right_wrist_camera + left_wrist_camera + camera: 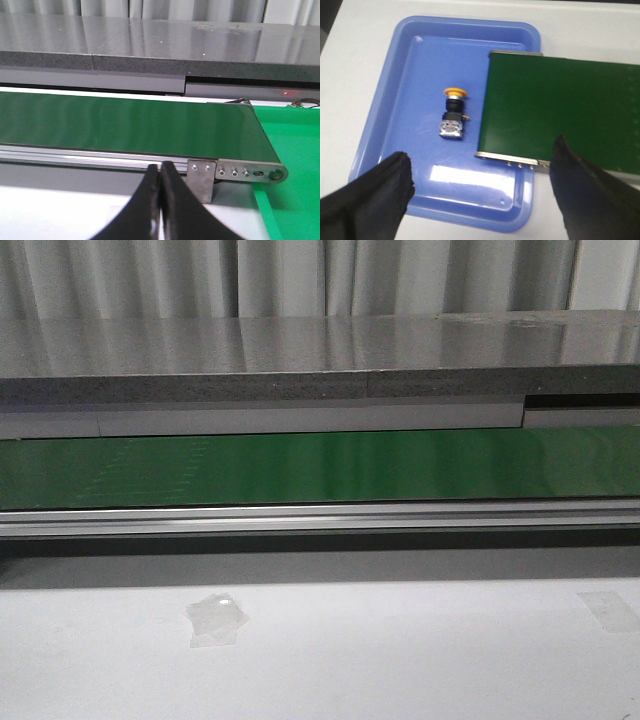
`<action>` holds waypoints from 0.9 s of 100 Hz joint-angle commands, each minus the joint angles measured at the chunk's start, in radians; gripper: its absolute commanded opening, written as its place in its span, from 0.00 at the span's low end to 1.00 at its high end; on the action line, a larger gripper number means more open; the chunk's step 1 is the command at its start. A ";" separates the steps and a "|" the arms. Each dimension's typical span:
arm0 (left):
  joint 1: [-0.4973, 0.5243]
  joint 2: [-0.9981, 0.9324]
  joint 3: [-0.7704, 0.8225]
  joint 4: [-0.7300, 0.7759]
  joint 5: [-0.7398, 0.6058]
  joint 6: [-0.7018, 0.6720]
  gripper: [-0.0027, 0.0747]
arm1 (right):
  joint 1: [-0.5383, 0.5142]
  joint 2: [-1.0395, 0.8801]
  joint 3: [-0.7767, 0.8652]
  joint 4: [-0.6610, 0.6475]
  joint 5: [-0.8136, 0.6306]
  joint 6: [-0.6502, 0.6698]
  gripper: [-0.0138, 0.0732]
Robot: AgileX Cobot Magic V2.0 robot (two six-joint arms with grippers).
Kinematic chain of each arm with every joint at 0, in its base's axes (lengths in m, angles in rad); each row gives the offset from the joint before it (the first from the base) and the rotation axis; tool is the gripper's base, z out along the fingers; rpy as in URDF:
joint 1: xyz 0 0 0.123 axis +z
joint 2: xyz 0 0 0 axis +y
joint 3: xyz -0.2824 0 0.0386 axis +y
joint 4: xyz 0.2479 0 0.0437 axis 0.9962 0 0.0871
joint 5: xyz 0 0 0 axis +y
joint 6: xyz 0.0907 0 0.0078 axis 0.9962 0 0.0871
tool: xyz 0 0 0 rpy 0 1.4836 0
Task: Move button from left to right
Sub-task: 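Move the left gripper over the blue tray toward the yellow button, then lower the left gripper and grasp the yellow-capped button body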
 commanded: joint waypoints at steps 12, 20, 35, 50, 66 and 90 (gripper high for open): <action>0.118 0.184 -0.133 -0.053 -0.085 0.039 0.75 | 0.000 -0.019 -0.016 -0.012 -0.090 -0.004 0.08; 0.147 0.267 -0.181 -0.065 -0.085 0.065 0.75 | 0.000 -0.019 -0.016 -0.012 -0.090 -0.004 0.08; 0.185 0.413 -0.249 -0.085 -0.083 0.111 0.75 | 0.000 -0.019 -0.016 -0.012 -0.090 -0.004 0.08; 0.194 0.534 -0.289 -0.108 -0.083 0.138 0.75 | 0.000 -0.019 -0.016 -0.012 -0.090 -0.004 0.08; 0.194 0.621 -0.293 -0.108 -0.118 0.140 0.75 | 0.000 -0.019 -0.016 -0.012 -0.090 -0.004 0.08; 0.194 0.708 -0.293 -0.119 -0.166 0.140 0.75 | 0.000 -0.019 -0.016 -0.012 -0.090 -0.004 0.08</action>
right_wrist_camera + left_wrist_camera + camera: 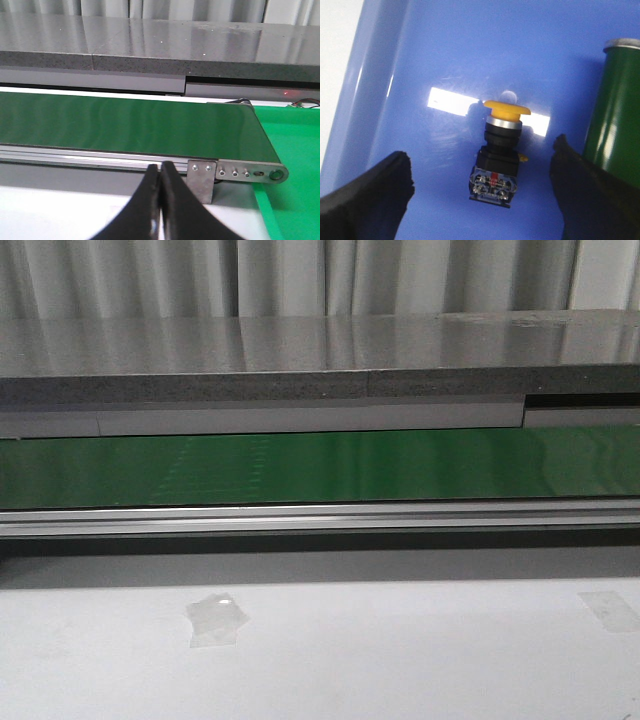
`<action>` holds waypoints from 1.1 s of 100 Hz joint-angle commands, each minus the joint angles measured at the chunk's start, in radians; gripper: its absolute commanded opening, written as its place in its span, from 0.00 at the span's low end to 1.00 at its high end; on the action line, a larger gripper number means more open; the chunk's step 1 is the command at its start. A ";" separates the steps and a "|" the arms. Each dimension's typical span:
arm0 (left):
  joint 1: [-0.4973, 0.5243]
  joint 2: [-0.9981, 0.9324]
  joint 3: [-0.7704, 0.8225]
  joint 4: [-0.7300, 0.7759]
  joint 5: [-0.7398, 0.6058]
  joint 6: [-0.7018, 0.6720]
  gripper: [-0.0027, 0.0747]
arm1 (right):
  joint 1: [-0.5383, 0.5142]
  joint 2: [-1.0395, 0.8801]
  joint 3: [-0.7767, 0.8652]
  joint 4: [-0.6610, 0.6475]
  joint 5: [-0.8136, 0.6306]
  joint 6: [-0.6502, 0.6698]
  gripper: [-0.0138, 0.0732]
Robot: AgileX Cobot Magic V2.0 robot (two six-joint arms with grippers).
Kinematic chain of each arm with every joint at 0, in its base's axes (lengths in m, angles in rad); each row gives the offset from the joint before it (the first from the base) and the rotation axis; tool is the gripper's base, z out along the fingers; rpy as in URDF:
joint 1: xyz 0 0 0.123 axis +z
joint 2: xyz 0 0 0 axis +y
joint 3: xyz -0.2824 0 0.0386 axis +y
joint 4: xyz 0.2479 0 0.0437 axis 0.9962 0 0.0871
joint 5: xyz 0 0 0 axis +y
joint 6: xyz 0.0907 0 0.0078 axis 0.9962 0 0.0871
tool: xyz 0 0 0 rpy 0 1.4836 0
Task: Move button from left to right
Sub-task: 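Lower the left gripper and grasp the yellow-capped button body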
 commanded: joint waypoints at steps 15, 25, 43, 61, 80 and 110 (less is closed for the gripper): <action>0.002 0.012 -0.033 -0.026 -0.074 0.000 0.75 | 0.000 -0.019 -0.016 -0.012 -0.090 -0.004 0.08; 0.002 0.040 -0.037 -0.029 -0.080 0.000 0.75 | 0.000 -0.019 -0.016 -0.012 -0.090 -0.004 0.08; 0.002 0.076 -0.061 -0.041 -0.076 0.000 0.75 | 0.000 -0.019 -0.016 -0.012 -0.090 -0.004 0.08; 0.002 0.095 -0.065 -0.041 -0.078 0.000 0.75 | 0.000 -0.019 -0.016 -0.012 -0.091 -0.004 0.08; 0.002 0.130 -0.065 -0.041 -0.067 0.000 0.75 | 0.000 -0.019 -0.016 -0.012 -0.091 -0.004 0.08; 0.002 0.167 -0.062 -0.041 -0.058 0.000 0.69 | 0.000 -0.019 -0.016 -0.012 -0.091 -0.004 0.08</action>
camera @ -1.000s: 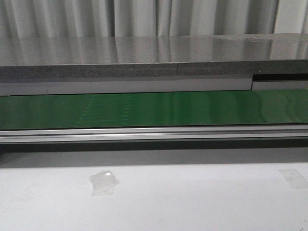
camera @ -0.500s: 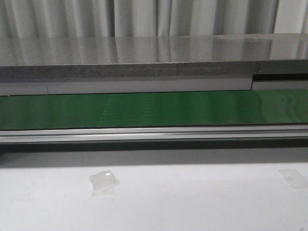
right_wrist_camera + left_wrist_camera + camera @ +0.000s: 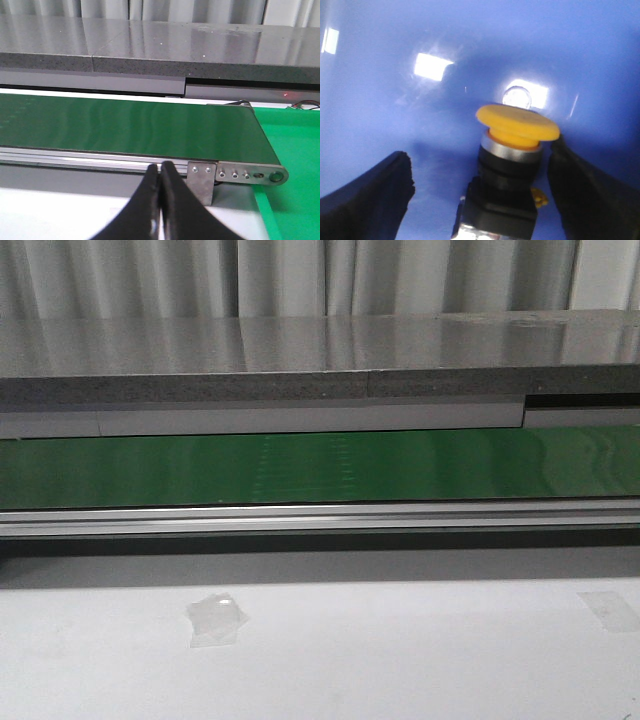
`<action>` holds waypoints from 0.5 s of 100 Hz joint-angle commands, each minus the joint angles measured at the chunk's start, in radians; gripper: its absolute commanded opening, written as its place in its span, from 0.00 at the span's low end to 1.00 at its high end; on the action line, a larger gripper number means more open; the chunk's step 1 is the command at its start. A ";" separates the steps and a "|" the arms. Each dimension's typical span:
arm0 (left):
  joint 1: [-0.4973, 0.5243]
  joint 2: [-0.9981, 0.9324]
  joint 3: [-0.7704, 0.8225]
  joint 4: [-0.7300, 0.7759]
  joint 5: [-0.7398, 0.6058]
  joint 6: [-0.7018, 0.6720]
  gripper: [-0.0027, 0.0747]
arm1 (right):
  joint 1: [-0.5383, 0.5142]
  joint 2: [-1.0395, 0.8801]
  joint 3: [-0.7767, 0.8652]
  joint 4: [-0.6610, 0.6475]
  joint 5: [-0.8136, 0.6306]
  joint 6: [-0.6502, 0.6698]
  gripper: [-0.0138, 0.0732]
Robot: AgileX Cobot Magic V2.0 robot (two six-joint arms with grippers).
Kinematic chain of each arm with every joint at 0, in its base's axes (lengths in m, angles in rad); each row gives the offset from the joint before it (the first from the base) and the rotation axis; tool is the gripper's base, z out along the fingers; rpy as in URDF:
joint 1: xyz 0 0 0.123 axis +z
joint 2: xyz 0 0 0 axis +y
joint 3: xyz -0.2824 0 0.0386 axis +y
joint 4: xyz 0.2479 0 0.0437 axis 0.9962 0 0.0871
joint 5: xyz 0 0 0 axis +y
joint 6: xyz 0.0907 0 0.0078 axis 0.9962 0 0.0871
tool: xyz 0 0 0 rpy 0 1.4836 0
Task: Move button from left to right
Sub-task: 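Lower the left gripper and grasp the yellow-capped button body, then carry the button onto the conveyor belt end and open the left gripper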
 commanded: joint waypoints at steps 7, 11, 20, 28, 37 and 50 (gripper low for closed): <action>0.002 -0.043 -0.027 -0.010 -0.014 -0.002 0.63 | 0.000 -0.019 -0.016 -0.012 -0.086 -0.004 0.08; 0.002 -0.043 -0.027 -0.010 -0.012 -0.002 0.59 | 0.000 -0.019 -0.016 -0.012 -0.086 -0.004 0.08; 0.002 -0.043 -0.027 -0.010 -0.008 -0.002 0.45 | 0.000 -0.019 -0.016 -0.012 -0.086 -0.004 0.08; 0.002 -0.043 -0.027 -0.010 -0.007 -0.002 0.31 | 0.000 -0.019 -0.016 -0.012 -0.086 -0.004 0.08; 0.002 -0.043 -0.027 -0.010 -0.005 -0.002 0.19 | 0.000 -0.019 -0.016 -0.012 -0.086 -0.004 0.08; 0.002 -0.045 -0.027 -0.010 -0.001 -0.002 0.07 | 0.000 -0.019 -0.016 -0.012 -0.086 -0.004 0.08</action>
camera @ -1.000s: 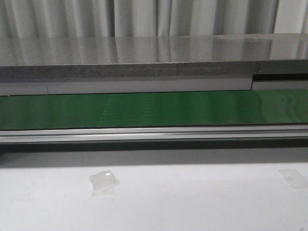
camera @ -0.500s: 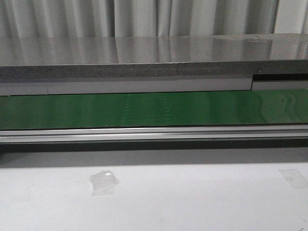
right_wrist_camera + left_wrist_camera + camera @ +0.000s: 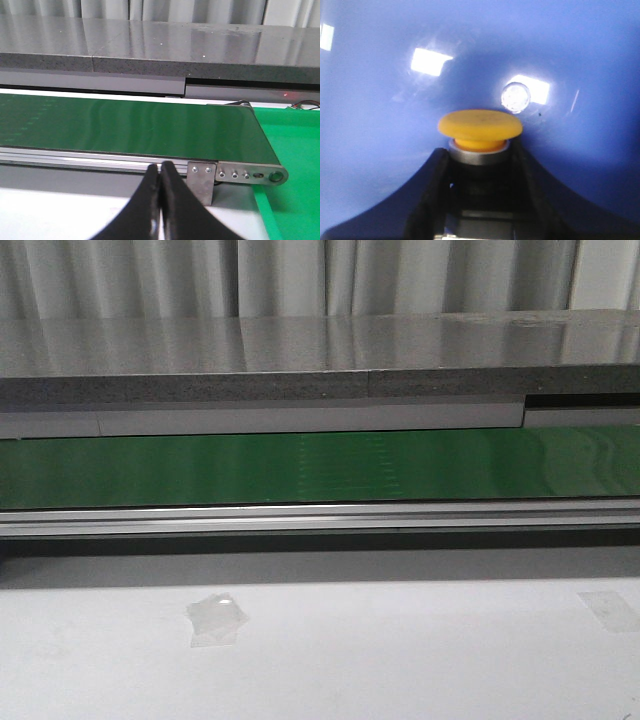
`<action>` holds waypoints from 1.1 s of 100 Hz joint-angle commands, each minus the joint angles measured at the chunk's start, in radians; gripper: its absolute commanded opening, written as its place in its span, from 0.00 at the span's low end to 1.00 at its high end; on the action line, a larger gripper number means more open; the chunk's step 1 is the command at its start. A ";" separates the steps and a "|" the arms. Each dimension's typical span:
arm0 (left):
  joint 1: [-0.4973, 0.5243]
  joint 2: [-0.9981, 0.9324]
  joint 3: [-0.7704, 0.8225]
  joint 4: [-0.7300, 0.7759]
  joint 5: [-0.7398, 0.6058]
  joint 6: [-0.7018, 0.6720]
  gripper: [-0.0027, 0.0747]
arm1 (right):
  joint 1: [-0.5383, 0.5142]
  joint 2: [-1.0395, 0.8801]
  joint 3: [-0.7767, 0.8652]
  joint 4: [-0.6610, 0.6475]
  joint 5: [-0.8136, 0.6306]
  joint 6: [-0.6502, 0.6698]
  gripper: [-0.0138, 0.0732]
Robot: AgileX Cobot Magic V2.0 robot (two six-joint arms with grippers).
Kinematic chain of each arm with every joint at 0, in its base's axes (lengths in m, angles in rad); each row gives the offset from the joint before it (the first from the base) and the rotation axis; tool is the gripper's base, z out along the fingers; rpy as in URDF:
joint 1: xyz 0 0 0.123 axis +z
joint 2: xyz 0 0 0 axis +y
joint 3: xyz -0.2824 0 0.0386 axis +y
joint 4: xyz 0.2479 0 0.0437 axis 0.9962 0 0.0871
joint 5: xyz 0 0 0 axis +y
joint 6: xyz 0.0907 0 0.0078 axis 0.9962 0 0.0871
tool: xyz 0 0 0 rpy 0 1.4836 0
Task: Move button from left to right
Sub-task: 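Carry the button onto the conveyor belt end and open the left gripper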
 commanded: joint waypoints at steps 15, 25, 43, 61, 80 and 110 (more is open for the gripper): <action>0.002 -0.081 -0.029 -0.010 -0.004 -0.002 0.02 | 0.000 -0.019 -0.016 -0.012 -0.086 -0.004 0.08; 0.002 -0.124 -0.029 -0.010 -0.011 -0.002 0.02 | 0.000 -0.019 -0.016 -0.012 -0.086 -0.004 0.08; 0.000 -0.224 -0.039 -0.001 0.008 0.008 0.02 | 0.000 -0.019 -0.016 -0.012 -0.086 -0.004 0.08; -0.042 -0.290 -0.046 -0.010 0.084 0.059 0.02 | 0.000 -0.019 -0.016 -0.012 -0.086 -0.004 0.08; -0.097 -0.304 -0.046 -0.010 0.160 0.063 0.02 | 0.000 -0.019 -0.016 -0.012 -0.086 -0.004 0.08; -0.184 -0.304 -0.046 -0.010 0.164 0.063 0.02 | 0.000 -0.019 -0.016 -0.012 -0.086 -0.004 0.08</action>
